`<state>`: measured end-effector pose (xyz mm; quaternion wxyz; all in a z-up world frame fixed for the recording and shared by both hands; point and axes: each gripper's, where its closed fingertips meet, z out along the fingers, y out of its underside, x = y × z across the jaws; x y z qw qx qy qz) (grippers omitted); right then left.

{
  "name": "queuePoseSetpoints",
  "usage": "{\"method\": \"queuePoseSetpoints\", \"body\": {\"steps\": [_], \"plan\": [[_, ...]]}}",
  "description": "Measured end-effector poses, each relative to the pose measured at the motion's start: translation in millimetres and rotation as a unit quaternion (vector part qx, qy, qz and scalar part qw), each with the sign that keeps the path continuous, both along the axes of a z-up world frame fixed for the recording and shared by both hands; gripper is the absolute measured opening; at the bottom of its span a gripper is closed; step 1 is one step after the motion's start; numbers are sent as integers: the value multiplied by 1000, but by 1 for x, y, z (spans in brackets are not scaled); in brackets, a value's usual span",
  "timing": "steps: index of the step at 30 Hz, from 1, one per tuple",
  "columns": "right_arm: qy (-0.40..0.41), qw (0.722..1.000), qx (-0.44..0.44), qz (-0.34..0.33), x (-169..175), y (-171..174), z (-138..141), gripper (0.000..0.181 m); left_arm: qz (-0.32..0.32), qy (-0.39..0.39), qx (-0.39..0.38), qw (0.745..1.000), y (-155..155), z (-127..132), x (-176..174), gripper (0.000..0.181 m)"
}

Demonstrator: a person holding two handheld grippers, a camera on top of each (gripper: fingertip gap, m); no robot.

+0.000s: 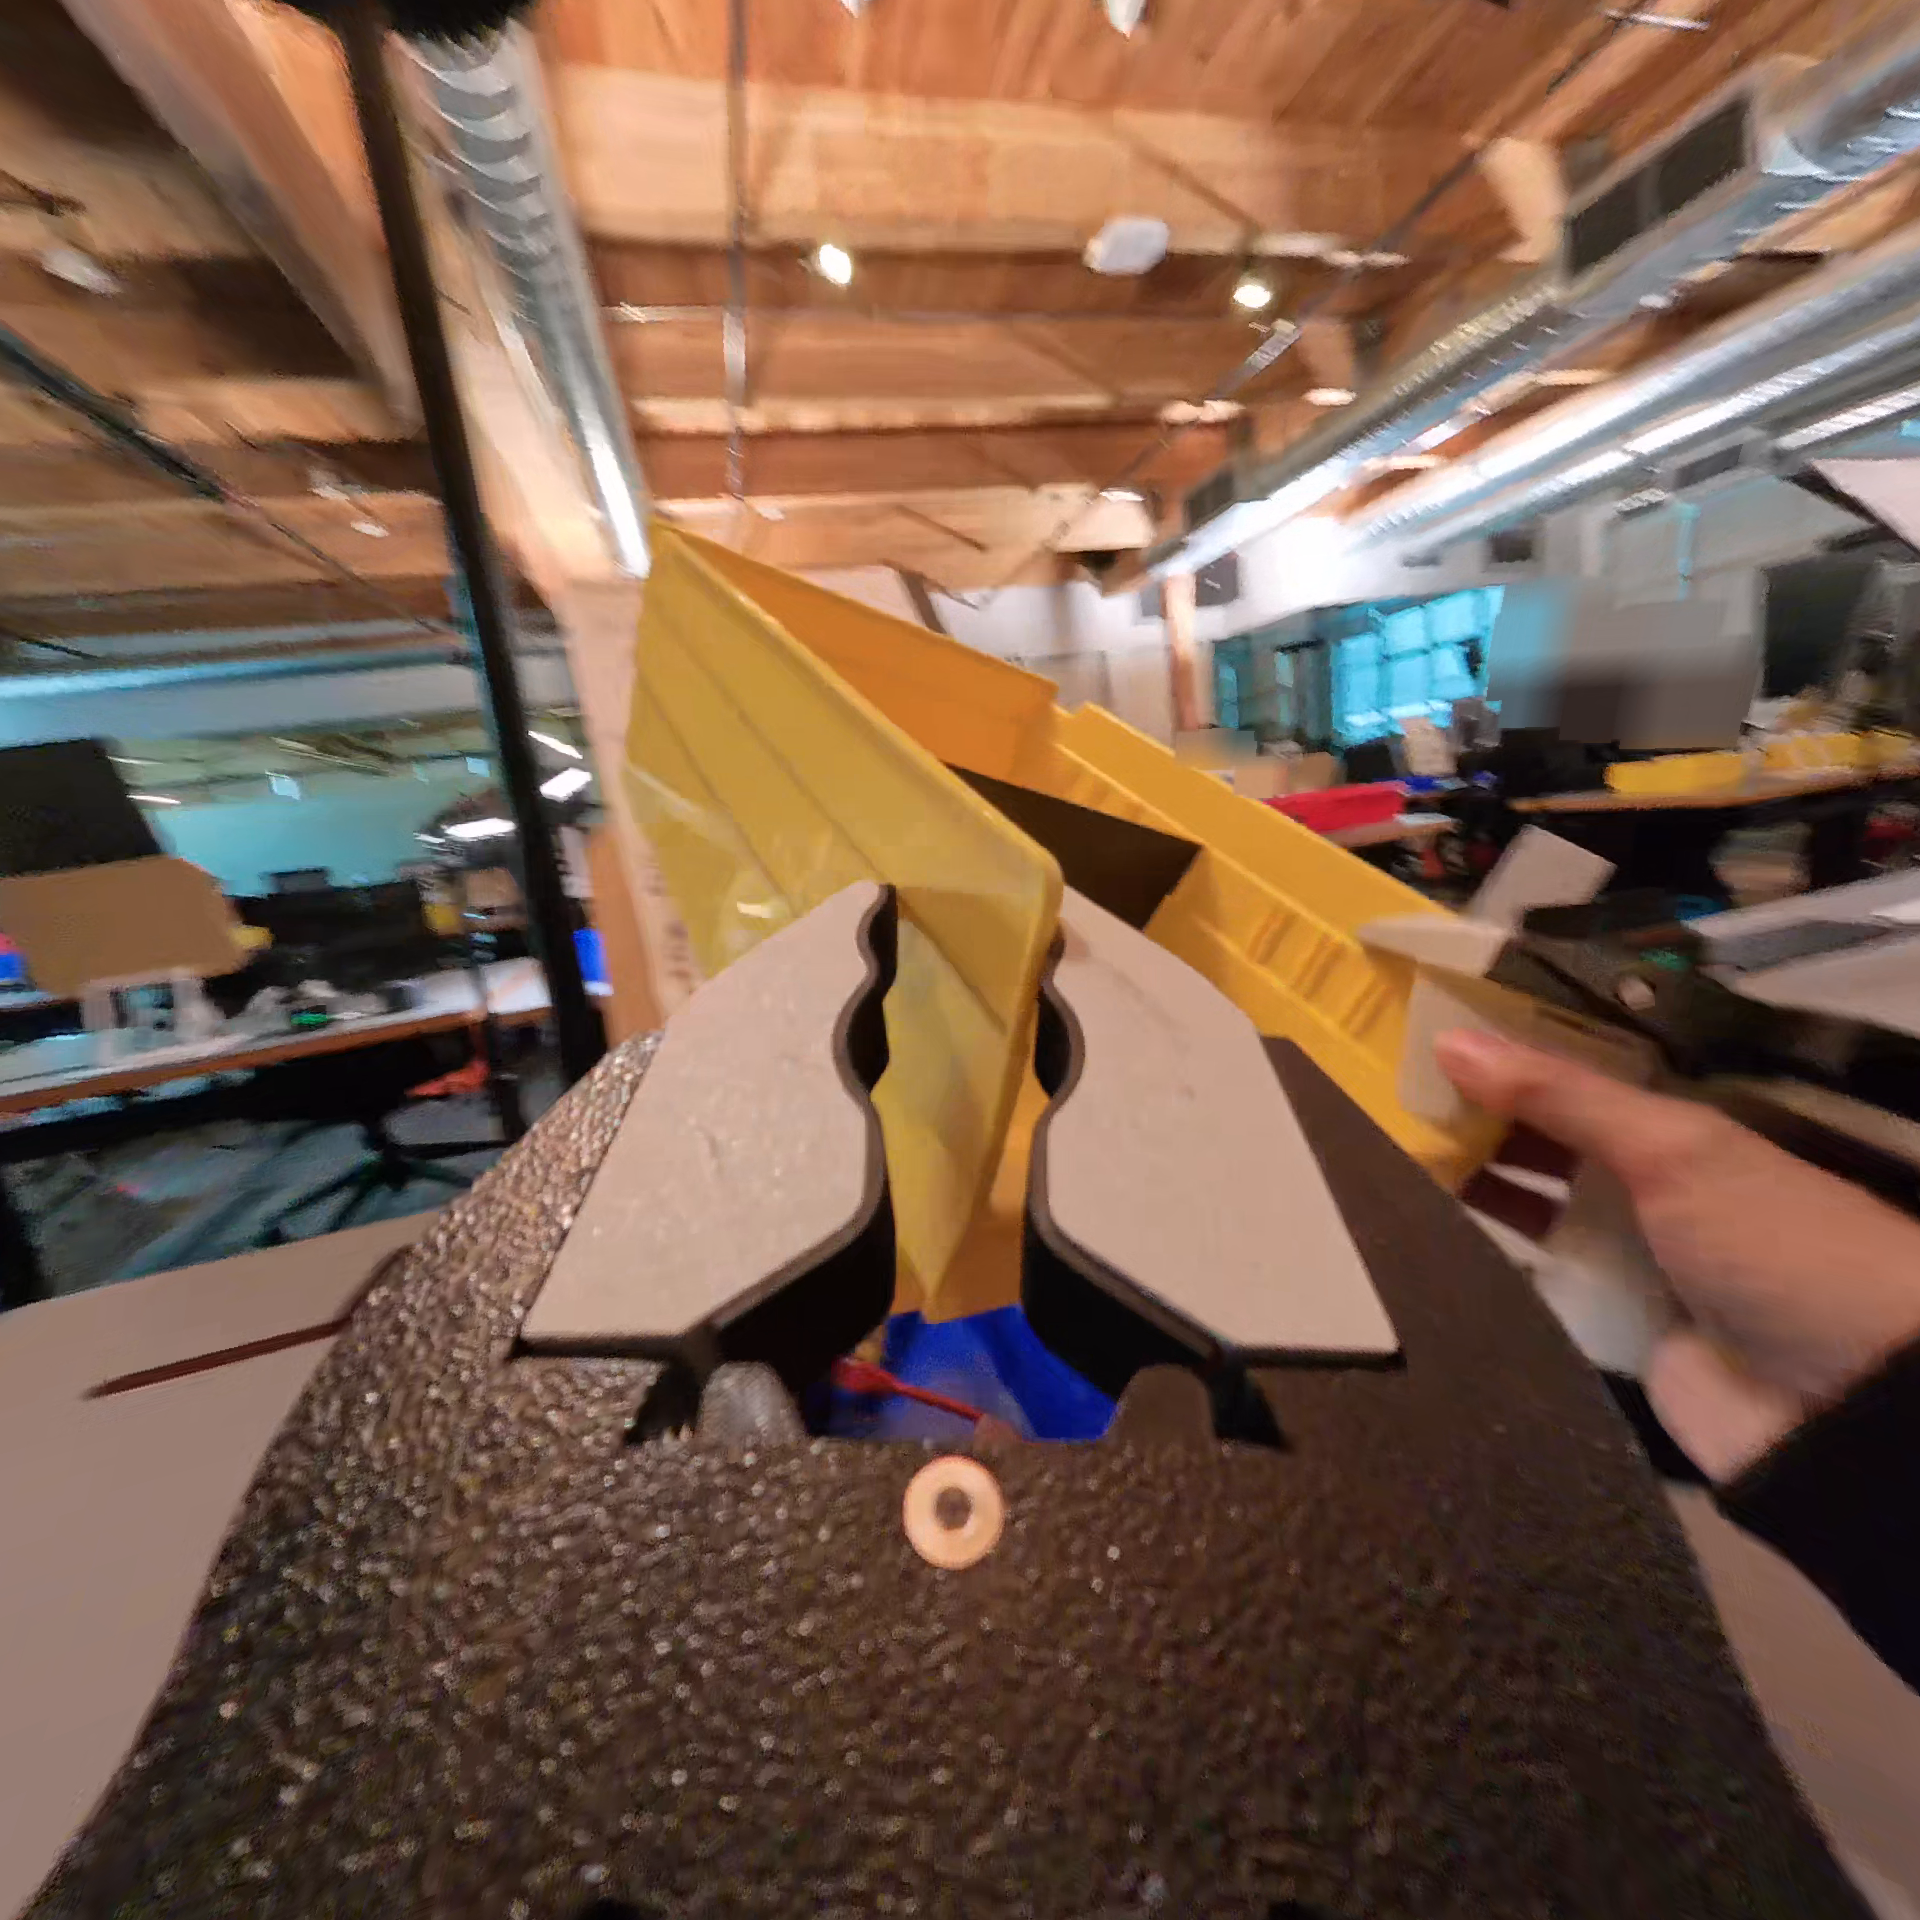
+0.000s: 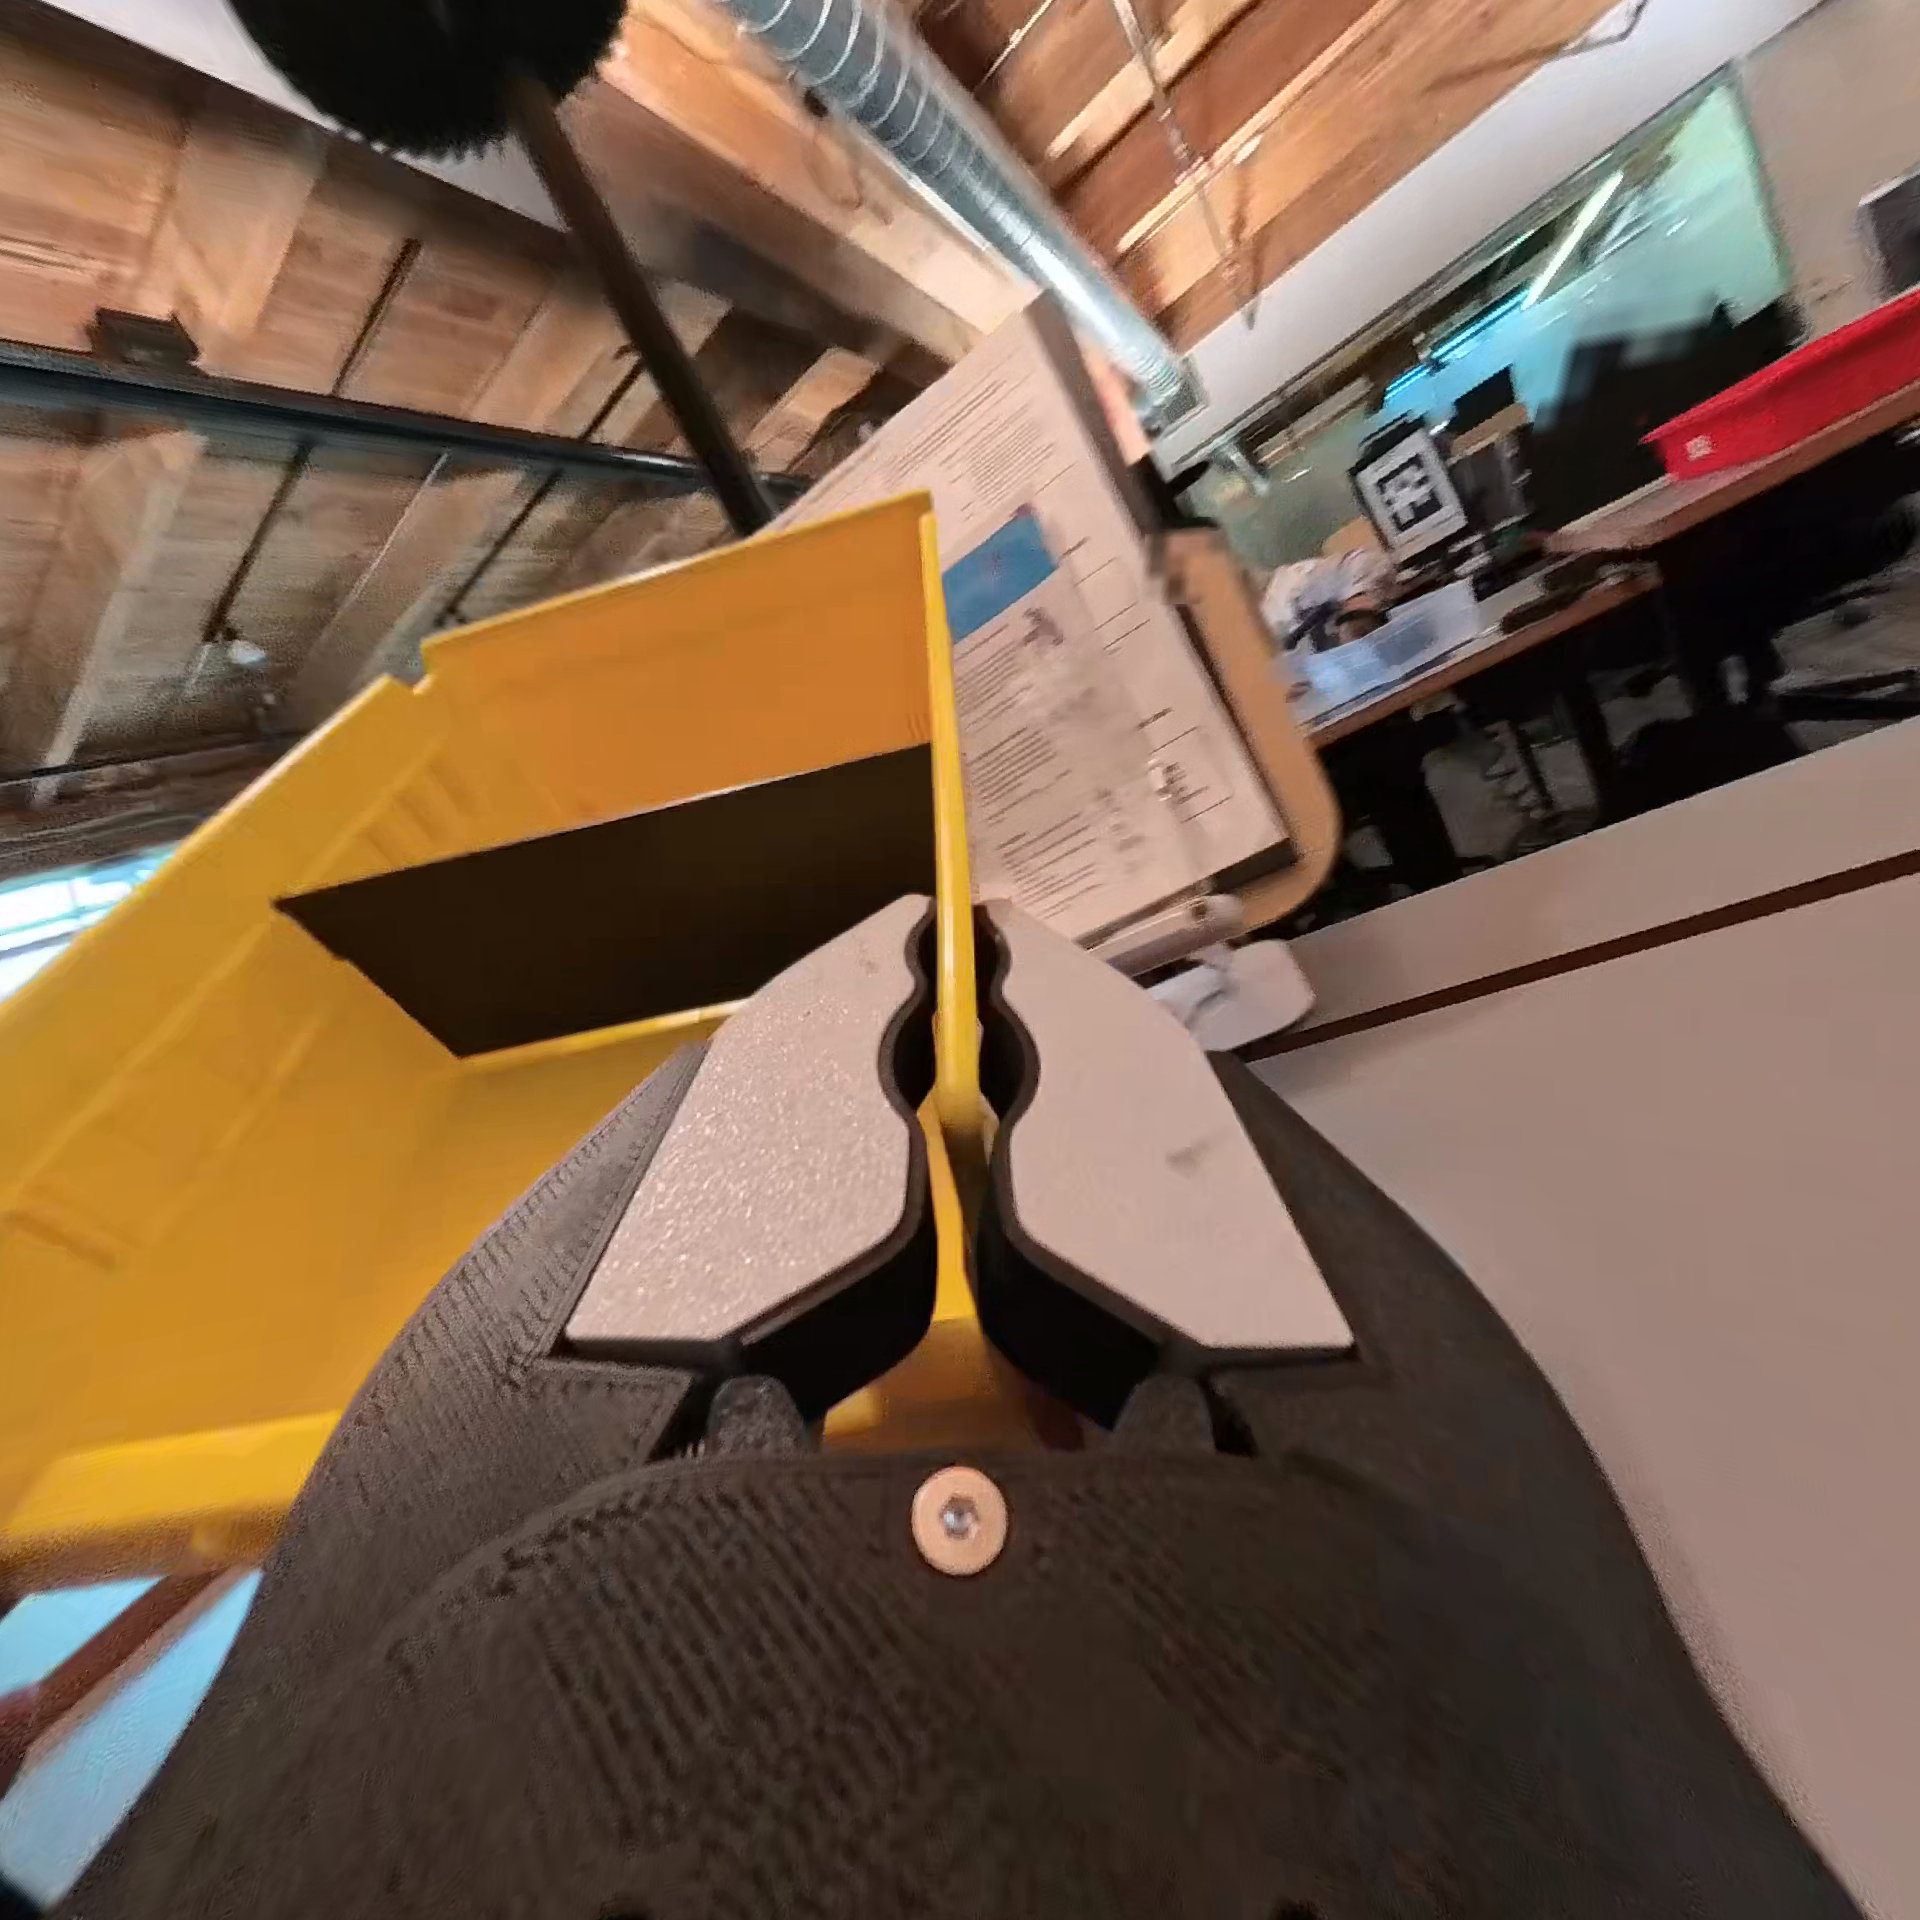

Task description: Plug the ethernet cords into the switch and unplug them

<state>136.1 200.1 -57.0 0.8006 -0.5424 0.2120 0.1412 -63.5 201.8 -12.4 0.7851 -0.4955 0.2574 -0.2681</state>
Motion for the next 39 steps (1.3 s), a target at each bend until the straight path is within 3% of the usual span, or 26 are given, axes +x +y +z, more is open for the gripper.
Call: {"method": "queuePoseSetpoints", "body": {"steps": [4,9,14,19,25,28,35,39], "plan": [[-61,996,-13,-61,51,-32,3,3,-102,48,0,994,-28,-22,41,26],[-113,977,-78,-161,125,-83,-4,3,-129,98,11,987,-36,-37,45,30],[-113,957,-142,-226,202,-129,-26,3,-42,135,-59,988,24,-53,-7,36],[-97,934,-212,-269,260,-153,-61,3,72,176,-168,967,99,-90,-82,55],[-74,925,-238,-286,292,-155,-89,3,113,159,-246,950,139,-129,-127,68],[-77,920,-254,-290,300,-148,-100,2,98,157,-269,945,145,-145,-125,70],[-120,902,-299,-287,308,-127,-105,1,20,120,-327,937,143,-151,-100,63],[-149,882,-344,-284,305,-122,-111,13,-1,167,-371,913,138,-174,-87,65]]}}
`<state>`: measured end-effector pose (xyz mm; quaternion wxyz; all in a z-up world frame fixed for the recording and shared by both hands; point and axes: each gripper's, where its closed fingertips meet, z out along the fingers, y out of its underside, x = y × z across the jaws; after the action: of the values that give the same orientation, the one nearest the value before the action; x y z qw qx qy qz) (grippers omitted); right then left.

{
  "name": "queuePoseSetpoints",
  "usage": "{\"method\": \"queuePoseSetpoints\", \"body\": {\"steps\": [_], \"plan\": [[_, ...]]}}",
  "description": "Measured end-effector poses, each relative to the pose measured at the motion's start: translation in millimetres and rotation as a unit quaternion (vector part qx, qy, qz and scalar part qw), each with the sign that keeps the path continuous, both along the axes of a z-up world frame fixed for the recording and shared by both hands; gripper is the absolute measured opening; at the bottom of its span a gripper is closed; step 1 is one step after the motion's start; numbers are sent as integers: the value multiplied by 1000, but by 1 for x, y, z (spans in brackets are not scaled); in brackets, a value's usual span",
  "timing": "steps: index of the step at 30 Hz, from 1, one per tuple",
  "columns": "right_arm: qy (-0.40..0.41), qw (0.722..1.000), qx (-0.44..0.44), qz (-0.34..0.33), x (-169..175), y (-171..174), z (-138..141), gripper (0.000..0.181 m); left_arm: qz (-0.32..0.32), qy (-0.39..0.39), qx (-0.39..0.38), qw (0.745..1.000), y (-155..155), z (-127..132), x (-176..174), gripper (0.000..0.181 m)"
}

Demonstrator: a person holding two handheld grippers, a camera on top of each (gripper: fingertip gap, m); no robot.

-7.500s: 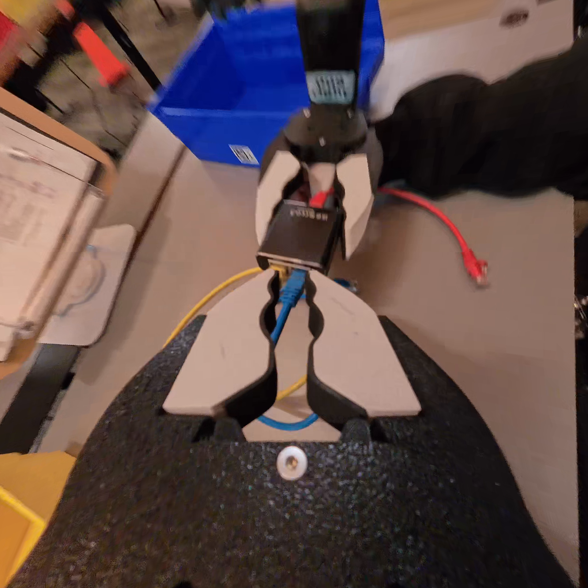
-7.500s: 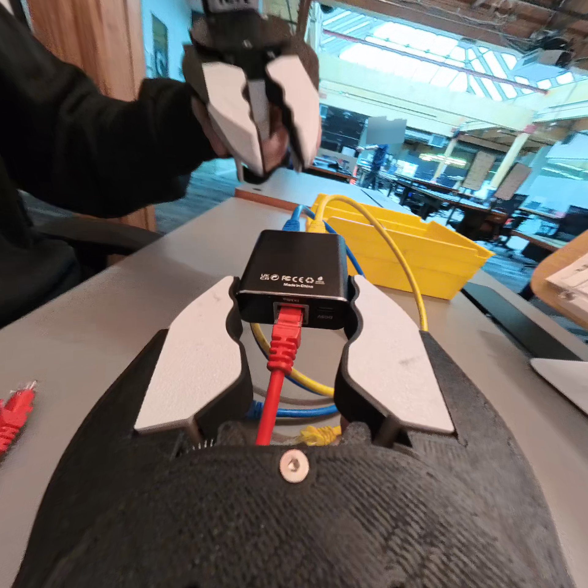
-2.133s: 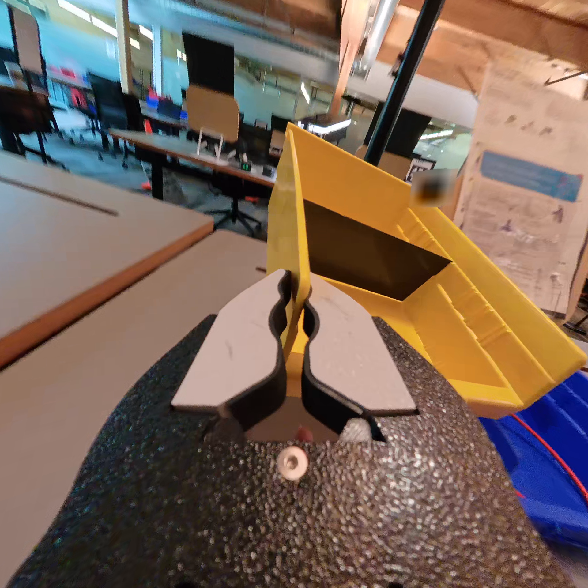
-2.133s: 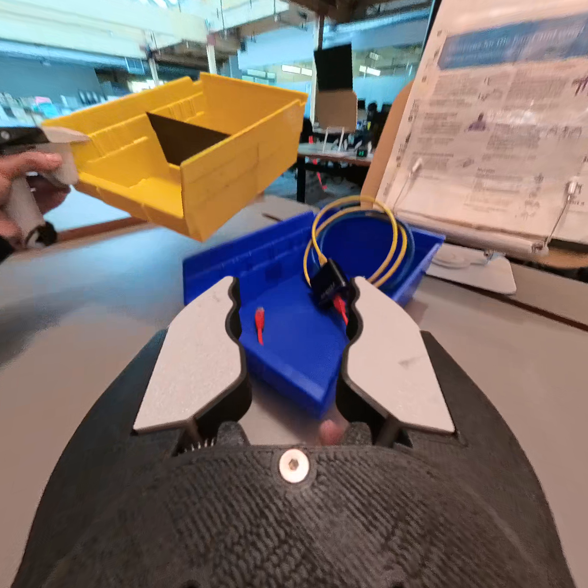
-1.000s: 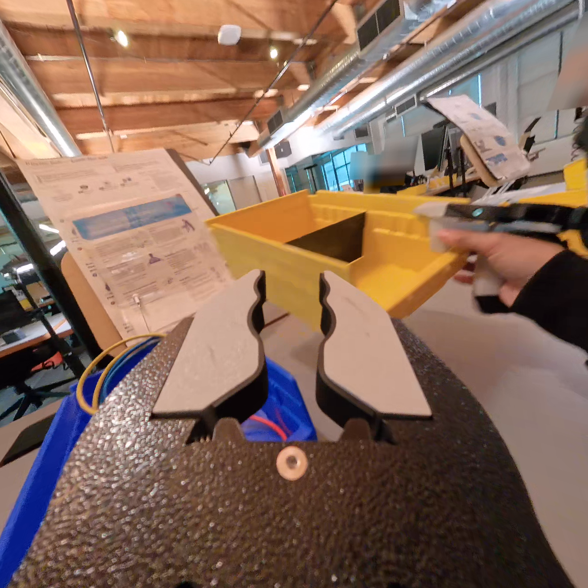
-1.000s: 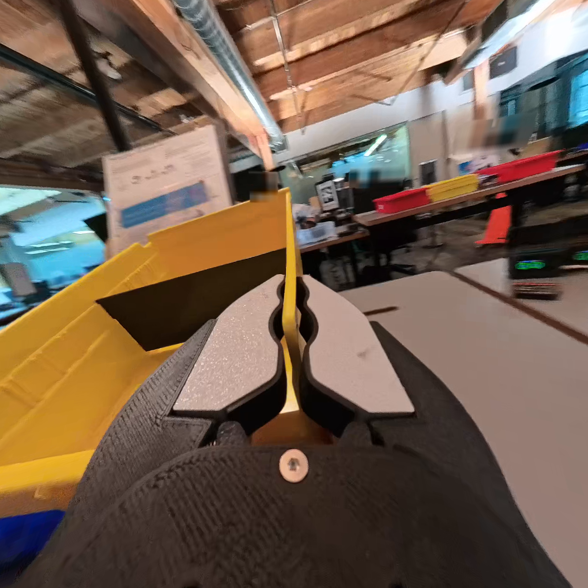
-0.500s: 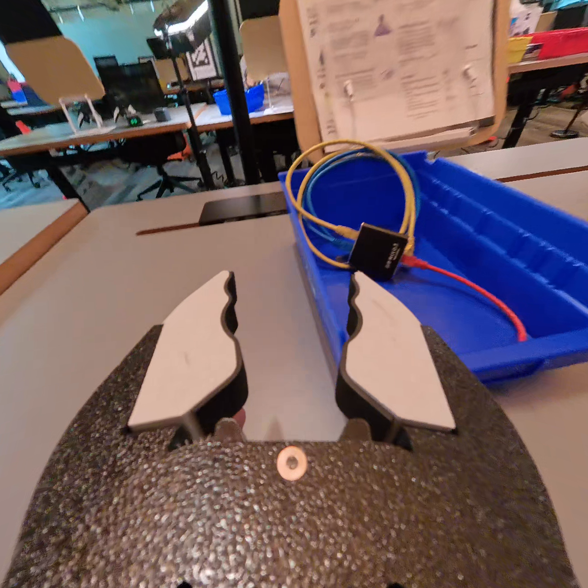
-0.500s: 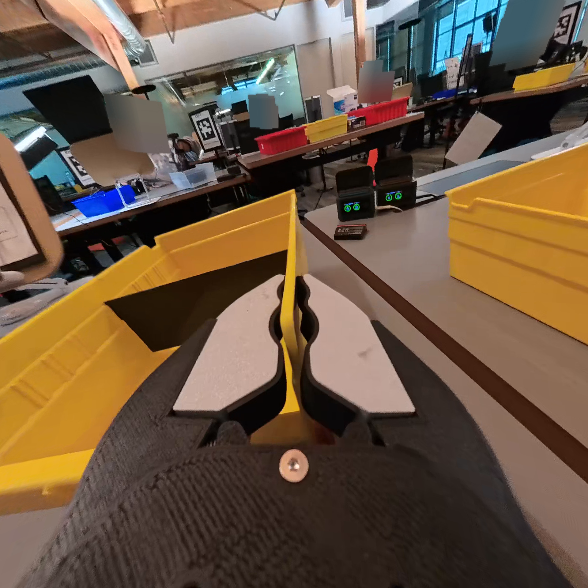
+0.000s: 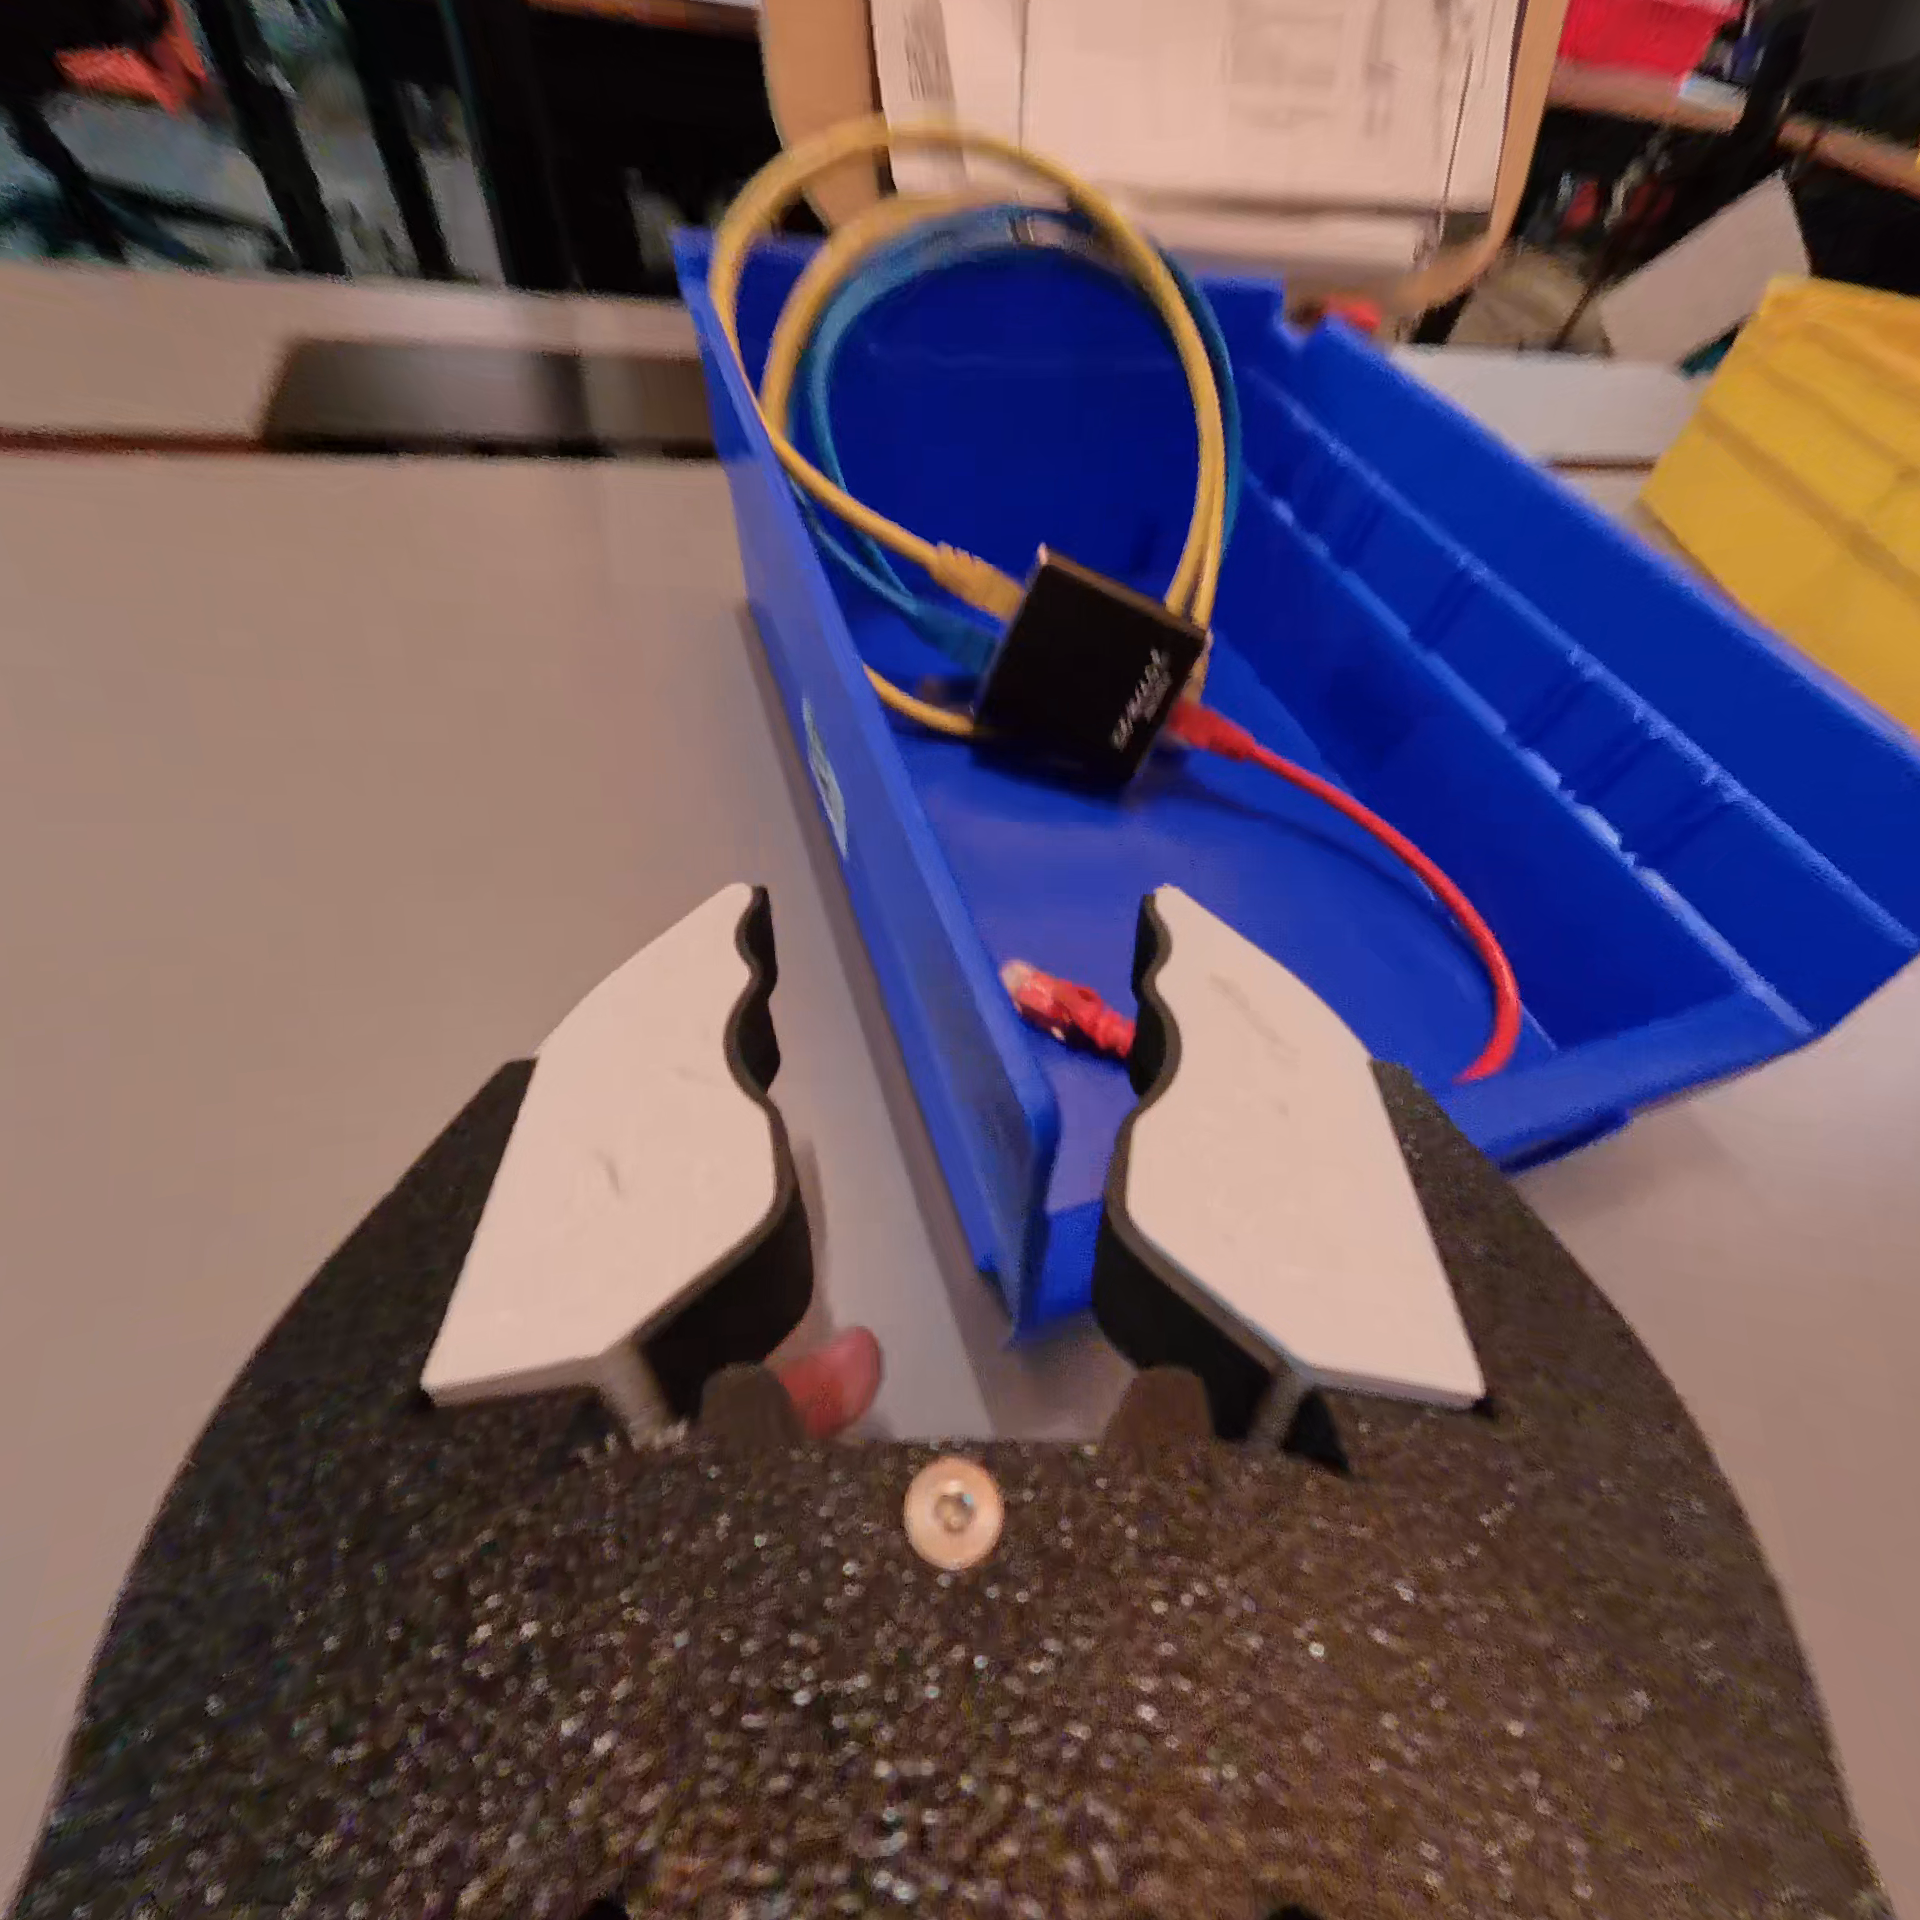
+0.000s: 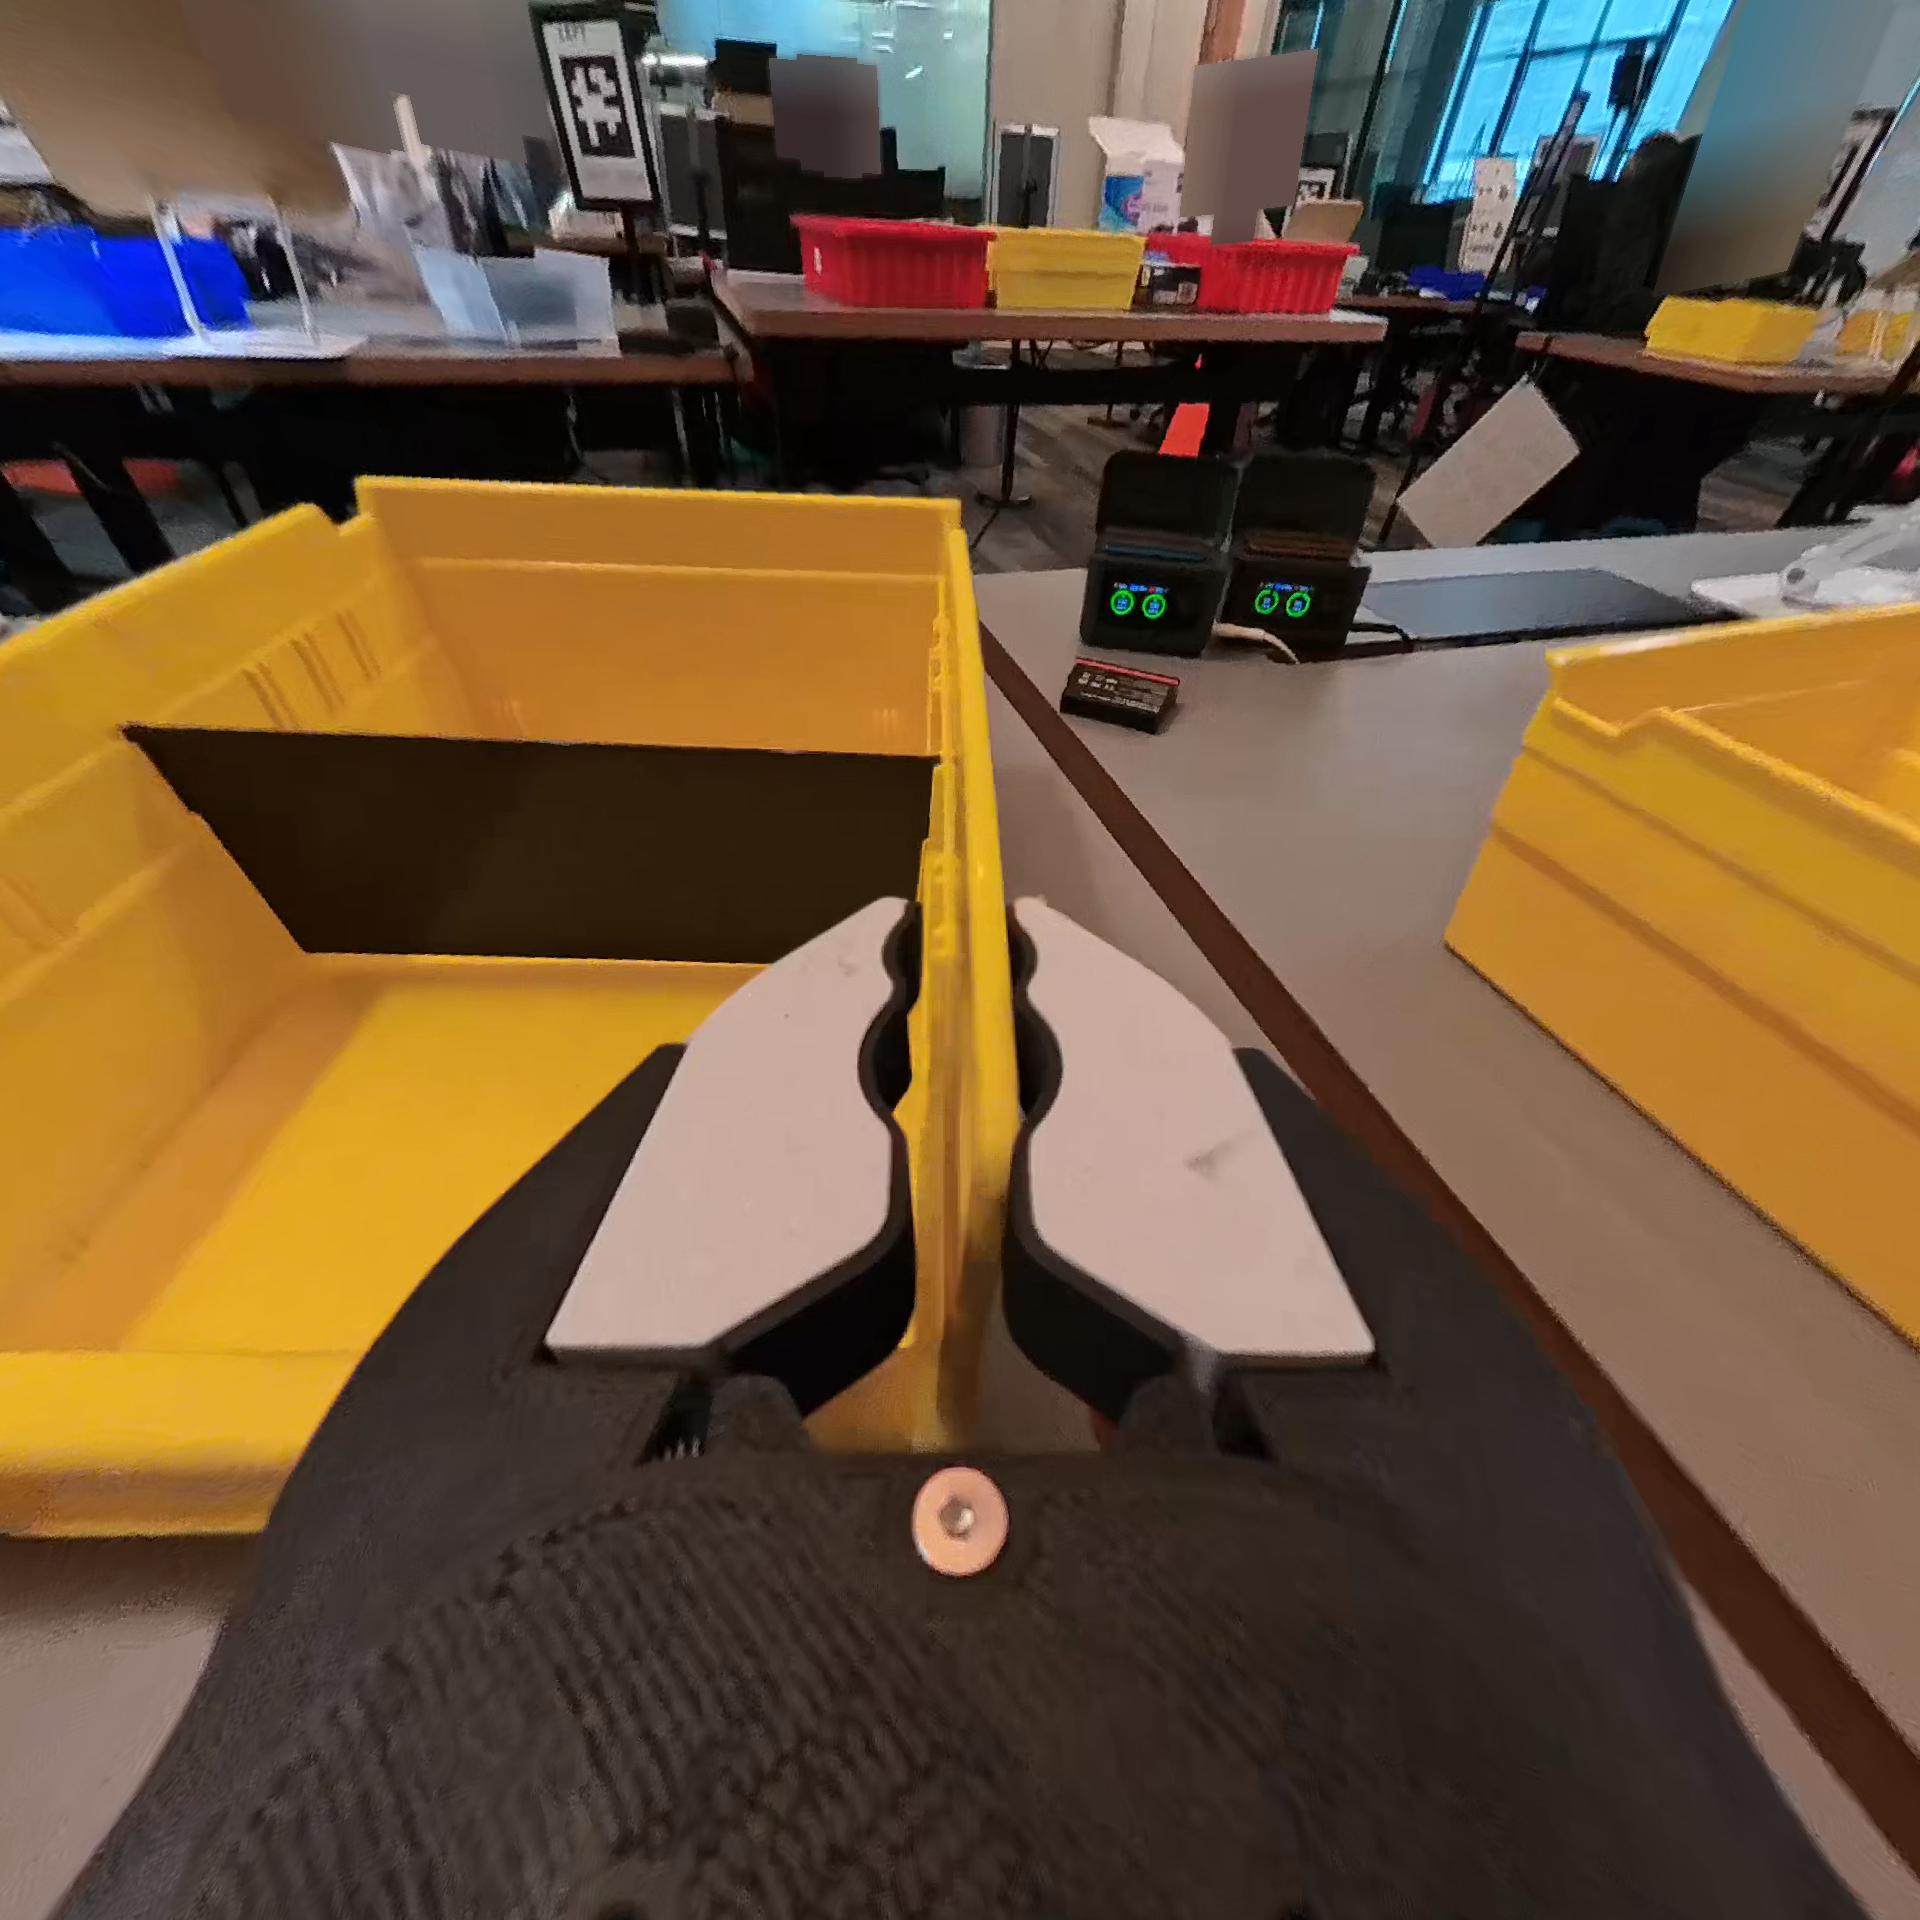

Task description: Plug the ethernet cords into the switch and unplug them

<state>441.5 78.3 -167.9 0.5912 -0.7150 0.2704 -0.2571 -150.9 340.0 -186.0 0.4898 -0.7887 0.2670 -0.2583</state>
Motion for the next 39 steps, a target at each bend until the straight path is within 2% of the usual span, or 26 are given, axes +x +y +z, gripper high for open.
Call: {"method": "queuePoseSetpoints", "body": {"steps": [2,4,6,10,15,18,20,25,29,31,34,35,36,37,38,39], "plan": [[-38,999,-18,-5,-5,-2,9,21,-4,15,-20,1000,-4,-8,4,59],[-69,997,-19,-8,-10,-5,24,25,24,-5,12,1000,3,3,-2,22],[-77,997,-11,2,-19,-3,37,29,44,12,48,998,11,6,-11,10],[-93,995,-1,24,-40,6,61,36,72,64,69,993,24,6,-28,2],[-131,989,3,72,-86,34,85,41,85,41,60,994,35,7,-50,1],[-140,982,-3,129,-132,63,89,42,106,32,55,992,46,7,-74,1],[-133,974,-20,182,-167,86,84,51,122,30,49,991,56,7,-94,2],[-93,945,38,310,-254,138,74,56,163,31,43,985,80,6,-150,1],[-74,931,36,355,-292,170,45,58,165,66,27,984,93,6,-179,3],[-78,926,21,368,-305,178,32,59,175,54,14,983,90,18,-183,21],[-79,921,-7,381,-316,183,17,60,142,-39,-5,989,72,54,-154,50],[-79,921,-10,382,-316,183,15,59,139,-56,-17,989,68,61,-144,70],[-80,921,-11,381,-316,182,14,59,131,-58,-37,989,66,61,-134,77],[-81,922,-13,380,-314,181,13,59,126,-49,-64,989,64,59,-126,80],[-80,922,-16,379,-313,180,11,59,132,-24,-76,988,64,59,-122,75],[-79,923,-18,377,-311,179,10,59,144,17,-52,988,67,62,-120,73]]}}
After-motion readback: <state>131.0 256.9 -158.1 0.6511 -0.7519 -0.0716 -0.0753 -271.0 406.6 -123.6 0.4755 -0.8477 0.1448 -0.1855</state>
